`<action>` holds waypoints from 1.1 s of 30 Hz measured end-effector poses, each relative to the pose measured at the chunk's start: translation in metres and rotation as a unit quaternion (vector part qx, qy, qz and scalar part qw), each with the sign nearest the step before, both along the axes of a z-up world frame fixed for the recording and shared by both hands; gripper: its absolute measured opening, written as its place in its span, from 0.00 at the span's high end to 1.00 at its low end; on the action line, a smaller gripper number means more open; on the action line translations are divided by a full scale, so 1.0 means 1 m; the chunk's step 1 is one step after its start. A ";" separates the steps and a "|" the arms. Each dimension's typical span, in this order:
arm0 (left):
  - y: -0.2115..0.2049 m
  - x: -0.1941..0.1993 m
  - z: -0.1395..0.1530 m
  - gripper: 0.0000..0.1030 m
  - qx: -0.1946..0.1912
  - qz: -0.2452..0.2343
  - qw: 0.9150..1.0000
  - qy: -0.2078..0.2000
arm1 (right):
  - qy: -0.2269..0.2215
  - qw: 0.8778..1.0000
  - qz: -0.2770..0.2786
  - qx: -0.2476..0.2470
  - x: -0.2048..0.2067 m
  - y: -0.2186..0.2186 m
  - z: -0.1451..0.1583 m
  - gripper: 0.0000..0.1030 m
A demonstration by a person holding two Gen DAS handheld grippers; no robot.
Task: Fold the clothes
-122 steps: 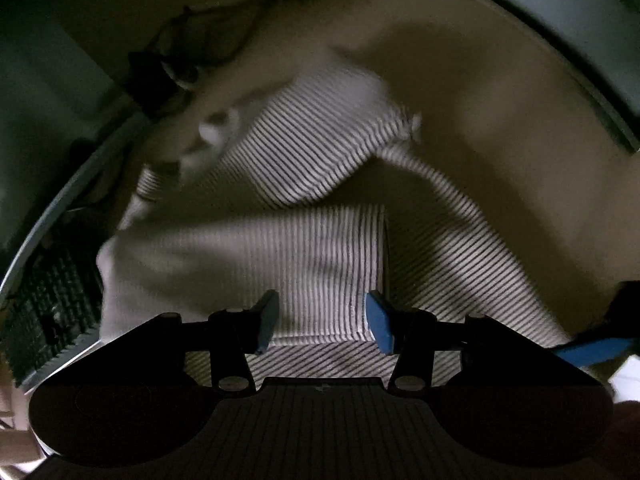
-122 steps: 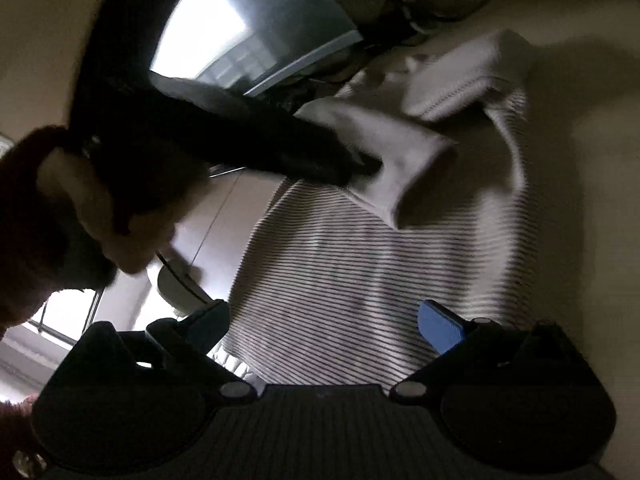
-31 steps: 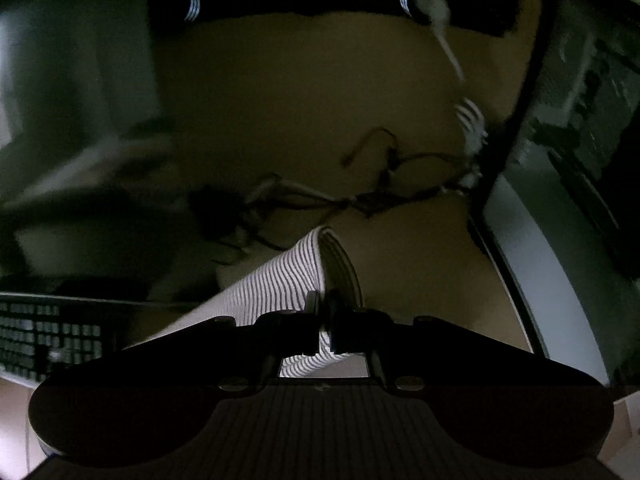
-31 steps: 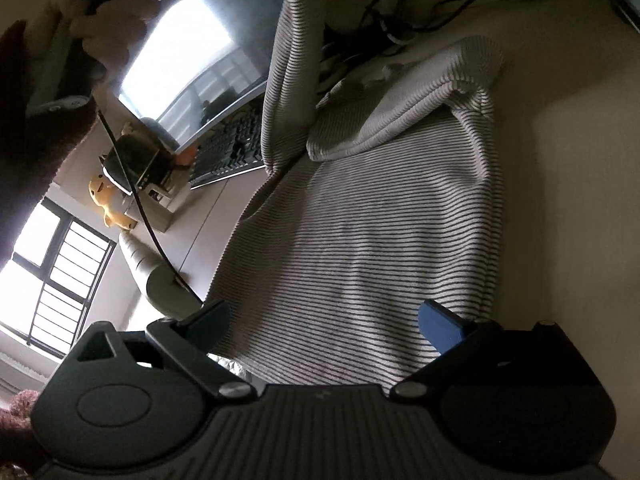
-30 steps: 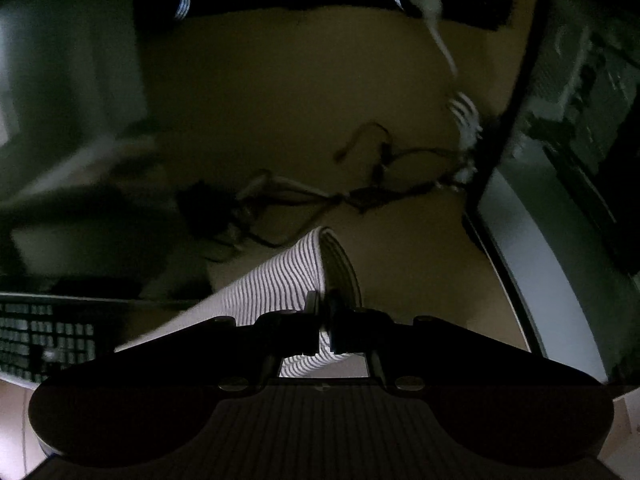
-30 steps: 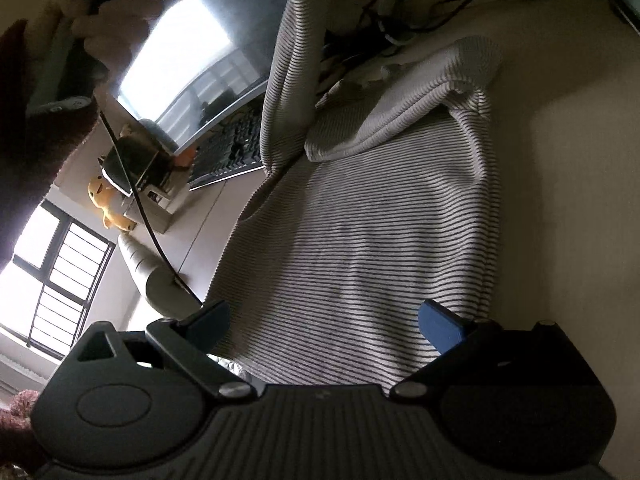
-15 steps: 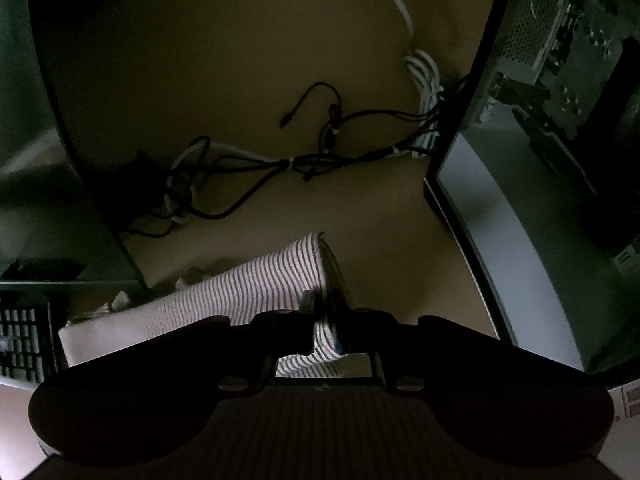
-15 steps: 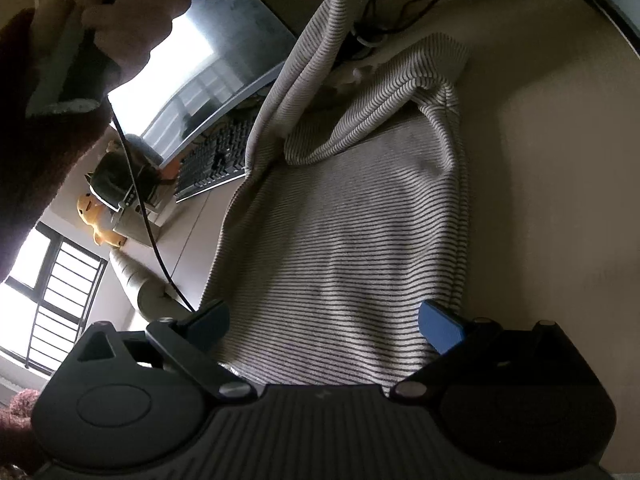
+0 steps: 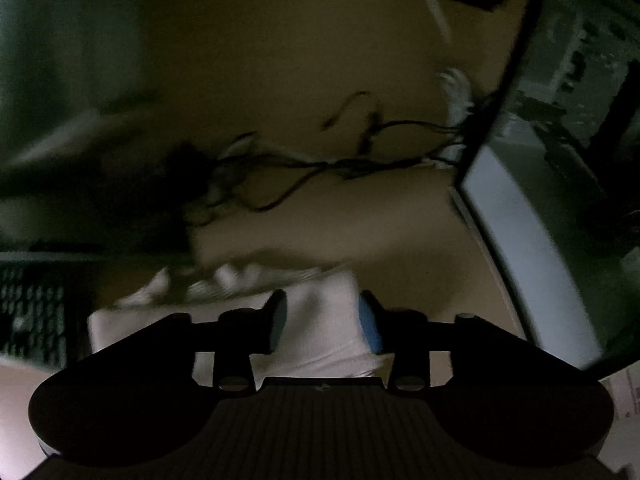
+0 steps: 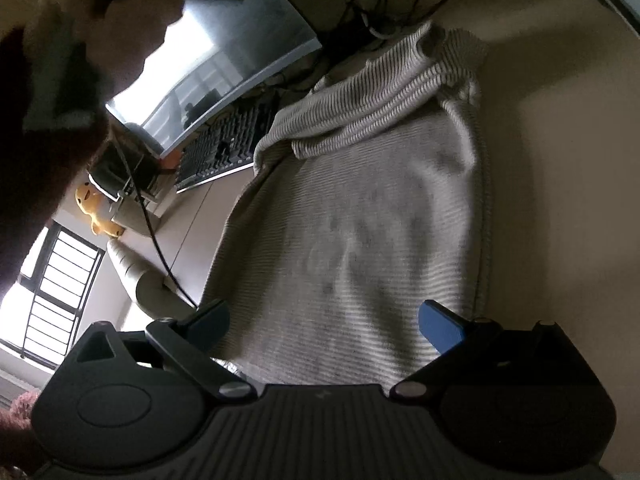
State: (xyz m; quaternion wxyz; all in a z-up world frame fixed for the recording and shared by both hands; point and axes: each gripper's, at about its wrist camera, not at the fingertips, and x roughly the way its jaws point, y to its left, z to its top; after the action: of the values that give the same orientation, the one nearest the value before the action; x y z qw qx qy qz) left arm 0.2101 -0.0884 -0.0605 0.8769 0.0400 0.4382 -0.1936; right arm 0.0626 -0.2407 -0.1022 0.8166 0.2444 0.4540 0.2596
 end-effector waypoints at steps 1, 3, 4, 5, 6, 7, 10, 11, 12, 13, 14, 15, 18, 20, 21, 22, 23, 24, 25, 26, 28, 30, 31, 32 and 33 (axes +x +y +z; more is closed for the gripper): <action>0.012 -0.001 -0.003 0.54 -0.002 0.011 1.000 0.004 | -0.008 1.000 -0.004 -0.003 0.001 0.000 0.003 0.00; 0.036 -0.004 -0.013 0.54 -0.013 0.036 0.999 0.022 | -0.028 0.999 -0.014 -0.014 0.003 -0.001 0.011 0.00; 0.050 -0.006 -0.020 0.55 -0.022 0.050 0.998 0.034 | -0.037 0.999 -0.018 -0.019 0.005 0.000 0.015 0.00; 0.059 -0.008 -0.026 0.56 -0.029 0.060 0.997 0.040 | -0.046 0.998 -0.020 -0.025 0.008 0.001 0.019 0.00; 0.070 -0.012 -0.033 0.56 -0.037 0.072 0.996 0.045 | -0.055 0.998 -0.023 -0.032 0.010 0.002 0.022 0.00; 0.079 -0.016 -0.040 0.56 -0.043 0.081 0.995 0.046 | -0.063 0.997 -0.026 -0.040 0.014 0.003 0.026 0.00; 0.098 -0.027 -0.057 0.57 -0.053 0.090 0.994 0.036 | -0.085 0.994 -0.035 -0.064 0.028 0.008 0.037 0.00; 0.103 -0.030 -0.061 0.57 -0.054 0.087 0.994 0.031 | -0.094 0.992 -0.041 -0.071 0.033 0.010 0.041 0.00; 0.107 -0.032 -0.064 0.56 -0.056 0.081 0.995 0.027 | -0.104 0.990 -0.050 -0.075 0.038 0.011 0.044 0.00; 0.112 -0.033 -0.065 0.55 -0.058 0.078 0.995 0.028 | -0.110 0.989 -0.060 -0.077 0.042 0.012 0.048 0.00; 0.116 -0.034 -0.066 0.55 -0.061 0.074 0.995 0.028 | -0.113 0.988 -0.068 -0.078 0.048 0.014 0.051 0.00; 0.122 -0.034 -0.066 0.53 -0.070 0.071 0.994 0.033 | -0.109 0.988 -0.074 -0.085 0.054 0.016 0.054 0.05; 0.132 -0.032 -0.071 0.51 -0.093 0.053 0.993 0.049 | -0.085 0.985 -0.081 -0.130 0.075 0.031 0.062 0.64; 0.131 -0.031 -0.074 0.51 -0.093 0.044 0.994 0.034 | -0.080 0.980 -0.087 -0.159 0.086 0.041 0.064 0.80; 0.130 -0.029 -0.076 0.52 -0.091 0.038 0.995 0.024 | -0.082 0.977 -0.094 -0.172 0.089 0.046 0.064 0.80; 0.128 -0.029 -0.078 0.52 -0.090 0.035 0.995 0.015 | -0.085 0.974 -0.099 -0.185 0.092 0.051 0.064 0.80; 0.127 -0.028 -0.079 0.52 -0.090 0.039 0.995 0.007 | -0.092 0.970 -0.104 -0.198 0.093 0.055 0.063 0.80; 0.127 -0.029 -0.080 0.52 -0.094 0.045 0.995 -0.001 | -0.100 0.966 -0.111 -0.211 0.094 0.060 0.062 0.80; 0.127 -0.031 -0.081 0.51 -0.101 0.046 0.994 -0.009 | -0.103 0.963 -0.117 -0.221 0.095 0.063 0.060 0.80; 0.126 -0.033 -0.083 0.51 -0.101 0.044 0.994 -0.021 | -0.104 0.960 -0.122 -0.229 0.097 0.065 0.059 0.80; 0.123 -0.037 -0.086 0.50 -0.102 0.038 0.993 -0.044 | -0.104 0.955 -0.130 -0.244 0.100 0.068 0.055 0.80; 0.116 -0.035 -0.086 0.50 -0.092 0.036 0.994 -0.050 | -0.102 0.951 -0.134 -0.258 0.105 0.068 0.050 0.80; 0.112 -0.031 -0.085 0.48 -0.095 0.034 0.993 -0.054 | -0.104 0.950 -0.135 -0.260 0.107 0.067 0.050 0.80; 0.108 -0.027 -0.083 0.47 -0.098 0.033 0.993 -0.059 | -0.112 0.949 -0.132 -0.262 0.112 0.067 0.051 0.80; 0.104 -0.023 -0.081 0.42 -0.101 0.031 0.992 -0.064 | -0.122 0.948 -0.126 -0.266 0.120 0.067 0.053 0.80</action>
State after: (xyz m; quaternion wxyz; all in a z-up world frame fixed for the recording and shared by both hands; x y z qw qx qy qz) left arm 0.1875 0.0160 -0.1415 0.9081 -0.0499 0.3609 -0.2067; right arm 0.1822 -0.1742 -0.0490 0.9272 0.0398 0.3686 0.0527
